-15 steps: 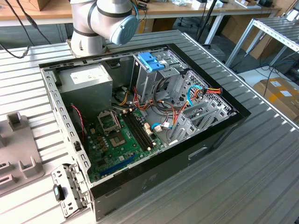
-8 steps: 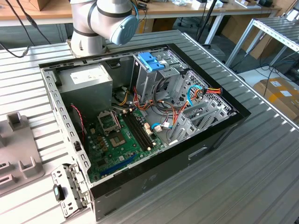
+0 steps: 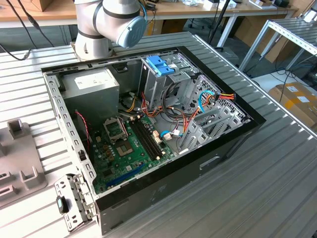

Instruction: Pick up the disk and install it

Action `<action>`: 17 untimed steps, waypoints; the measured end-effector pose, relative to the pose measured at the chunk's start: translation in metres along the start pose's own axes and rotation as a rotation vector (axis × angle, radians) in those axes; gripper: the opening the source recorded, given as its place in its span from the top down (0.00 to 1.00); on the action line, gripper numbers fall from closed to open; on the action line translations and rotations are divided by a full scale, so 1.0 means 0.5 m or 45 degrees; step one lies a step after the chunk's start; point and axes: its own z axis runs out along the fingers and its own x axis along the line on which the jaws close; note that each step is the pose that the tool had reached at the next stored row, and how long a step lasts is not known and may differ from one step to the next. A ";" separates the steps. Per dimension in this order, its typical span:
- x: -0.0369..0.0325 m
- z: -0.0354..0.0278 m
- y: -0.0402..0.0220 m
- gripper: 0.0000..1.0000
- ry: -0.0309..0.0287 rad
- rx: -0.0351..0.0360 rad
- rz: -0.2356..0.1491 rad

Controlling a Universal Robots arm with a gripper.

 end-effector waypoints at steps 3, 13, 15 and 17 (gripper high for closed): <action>-0.001 -0.011 0.000 0.63 -0.0001 0.0000 0.000; -0.003 -0.030 0.001 0.63 -0.0017 0.0001 0.000; -0.003 -0.032 0.001 0.63 -0.0018 -0.0001 0.000; -0.003 -0.033 0.001 0.63 -0.0020 0.0001 0.000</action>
